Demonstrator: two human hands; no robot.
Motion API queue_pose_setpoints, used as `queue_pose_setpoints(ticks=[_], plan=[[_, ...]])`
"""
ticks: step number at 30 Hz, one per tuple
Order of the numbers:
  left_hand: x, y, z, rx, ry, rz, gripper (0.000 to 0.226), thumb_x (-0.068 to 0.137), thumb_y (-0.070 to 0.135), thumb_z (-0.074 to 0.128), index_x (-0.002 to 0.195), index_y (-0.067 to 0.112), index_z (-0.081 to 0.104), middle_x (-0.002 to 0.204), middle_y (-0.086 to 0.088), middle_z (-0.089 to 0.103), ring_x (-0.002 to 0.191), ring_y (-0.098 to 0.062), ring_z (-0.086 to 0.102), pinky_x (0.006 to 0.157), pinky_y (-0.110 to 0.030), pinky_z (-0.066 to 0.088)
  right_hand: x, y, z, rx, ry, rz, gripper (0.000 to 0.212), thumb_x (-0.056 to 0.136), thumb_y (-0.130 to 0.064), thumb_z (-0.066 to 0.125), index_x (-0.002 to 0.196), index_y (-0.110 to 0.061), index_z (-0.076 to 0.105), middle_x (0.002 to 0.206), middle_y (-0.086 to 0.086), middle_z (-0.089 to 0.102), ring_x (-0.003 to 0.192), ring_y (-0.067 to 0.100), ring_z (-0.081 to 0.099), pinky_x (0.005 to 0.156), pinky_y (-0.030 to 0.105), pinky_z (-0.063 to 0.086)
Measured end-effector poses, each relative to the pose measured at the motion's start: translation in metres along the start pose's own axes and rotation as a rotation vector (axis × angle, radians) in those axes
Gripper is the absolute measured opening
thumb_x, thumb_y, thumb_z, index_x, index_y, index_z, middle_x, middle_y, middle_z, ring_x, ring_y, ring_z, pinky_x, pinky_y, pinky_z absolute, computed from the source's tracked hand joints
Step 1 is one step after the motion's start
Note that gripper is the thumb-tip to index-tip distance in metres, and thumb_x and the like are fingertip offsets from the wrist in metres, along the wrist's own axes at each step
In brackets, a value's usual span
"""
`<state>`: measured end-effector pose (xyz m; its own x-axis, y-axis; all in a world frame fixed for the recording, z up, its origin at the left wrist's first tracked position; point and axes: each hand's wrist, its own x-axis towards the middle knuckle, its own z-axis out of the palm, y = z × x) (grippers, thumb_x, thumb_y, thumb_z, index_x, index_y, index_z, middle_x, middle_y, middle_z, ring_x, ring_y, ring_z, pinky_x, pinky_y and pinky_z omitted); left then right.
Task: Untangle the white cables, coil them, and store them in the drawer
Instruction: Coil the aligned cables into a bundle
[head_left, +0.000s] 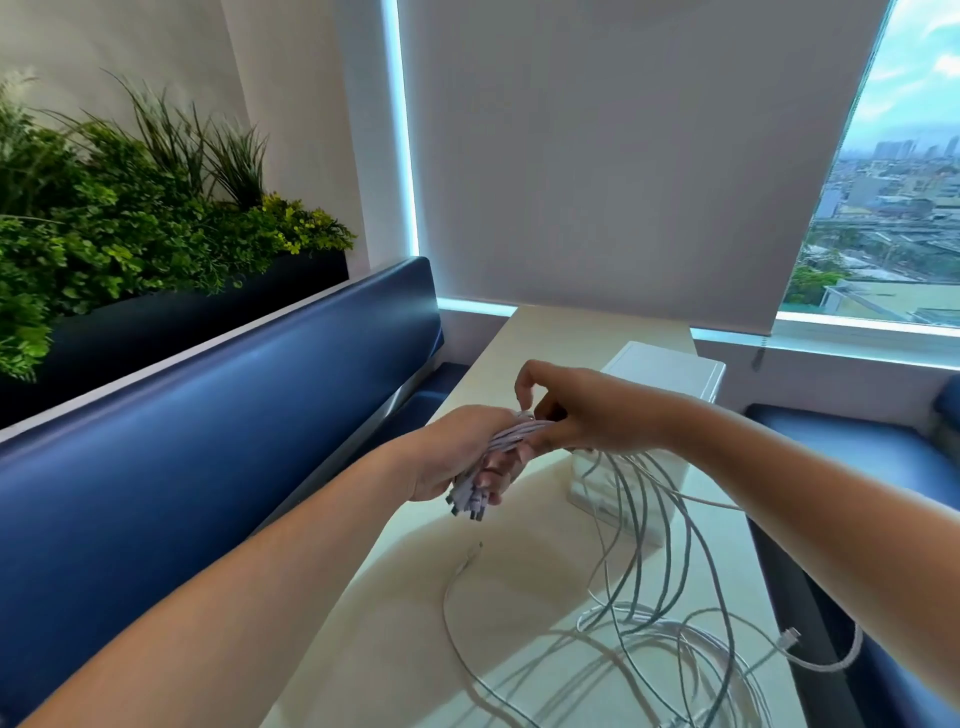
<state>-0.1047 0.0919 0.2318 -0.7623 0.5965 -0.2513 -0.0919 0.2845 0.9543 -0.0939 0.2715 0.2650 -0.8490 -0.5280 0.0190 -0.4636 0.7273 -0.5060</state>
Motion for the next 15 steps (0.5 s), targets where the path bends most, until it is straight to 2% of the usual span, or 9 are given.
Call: queue_pose_setpoints(ticks=[2,4,6,9,11,13,15], plan=[[-0.003,0.0,-0.002,-0.023,-0.001,-0.024,0.036,0.104,0.028,0.03,0.076,0.01,0.045,0.049,-0.001,0.032,0.038,-0.012,0.027,0.048,-0.022,0.039,-0.003,0.003,-0.005,0.056,-0.077,0.033,0.036,0.084,-0.032,0.07,0.102,-0.016,0.043,0.066,-0.014,0.062,0.056,0.01,0.046,0.054,0.018,0.042],[-0.004,-0.002,-0.007,-0.038,-0.013,-0.046,0.04,0.103,0.034,0.031,0.073,0.01,0.043,0.049,0.0,0.028,0.038,-0.011,0.023,0.048,-0.022,0.036,-0.004,0.005,-0.008,0.091,-0.126,0.035,0.028,0.086,-0.03,0.068,0.096,-0.015,0.046,0.064,-0.016,0.061,0.06,0.012,0.052,0.06,0.021,0.044],[-0.006,-0.001,-0.01,-0.049,-0.025,-0.052,0.049,0.101,0.043,0.035,0.063,0.012,0.038,0.047,0.002,0.026,0.039,-0.011,0.022,0.051,-0.026,0.034,-0.006,0.007,-0.011,0.141,-0.115,0.022,0.024,0.087,-0.03,0.065,0.094,-0.016,0.048,0.067,-0.01,0.06,0.061,0.014,0.055,0.062,0.022,0.045],[-0.01,0.0,-0.011,-0.089,-0.022,-0.021,0.05,0.088,0.057,0.05,0.057,0.018,0.04,0.048,0.004,0.024,0.038,-0.009,0.018,0.05,-0.025,0.028,-0.007,0.009,-0.013,0.126,-0.062,0.042,0.024,0.089,-0.036,0.061,0.094,-0.015,0.052,0.068,-0.002,0.052,0.058,0.013,0.049,0.058,0.021,0.044],[-0.012,-0.003,-0.013,-0.087,-0.034,0.029,0.046,0.085,0.055,0.061,0.061,0.02,0.045,0.052,0.004,0.023,0.04,-0.009,0.016,0.05,-0.026,0.022,-0.007,0.011,-0.01,-0.018,-0.007,0.055,0.029,0.09,-0.045,0.055,0.088,-0.016,0.053,0.068,-0.003,0.05,0.058,0.008,0.047,0.055,0.015,0.041],[-0.014,-0.005,-0.014,-0.106,-0.053,0.071,0.034,0.089,0.044,0.063,0.067,0.021,0.055,0.054,0.005,0.022,0.041,-0.007,0.015,0.049,-0.026,0.018,-0.008,0.014,-0.006,-0.108,0.066,0.051,0.04,0.089,-0.053,0.047,0.085,-0.015,0.055,0.069,-0.004,0.051,0.06,0.007,0.048,0.055,0.014,0.04],[-0.015,-0.003,-0.013,-0.124,-0.039,0.092,0.026,0.094,0.036,0.056,0.077,0.017,0.054,0.053,0.006,0.024,0.041,-0.006,0.016,0.052,-0.028,0.013,-0.008,0.018,-0.004,-0.024,0.101,0.064,0.047,0.088,-0.053,0.046,0.084,-0.008,0.058,0.069,0.0,0.052,0.06,0.011,0.05,0.056,0.016,0.044]])
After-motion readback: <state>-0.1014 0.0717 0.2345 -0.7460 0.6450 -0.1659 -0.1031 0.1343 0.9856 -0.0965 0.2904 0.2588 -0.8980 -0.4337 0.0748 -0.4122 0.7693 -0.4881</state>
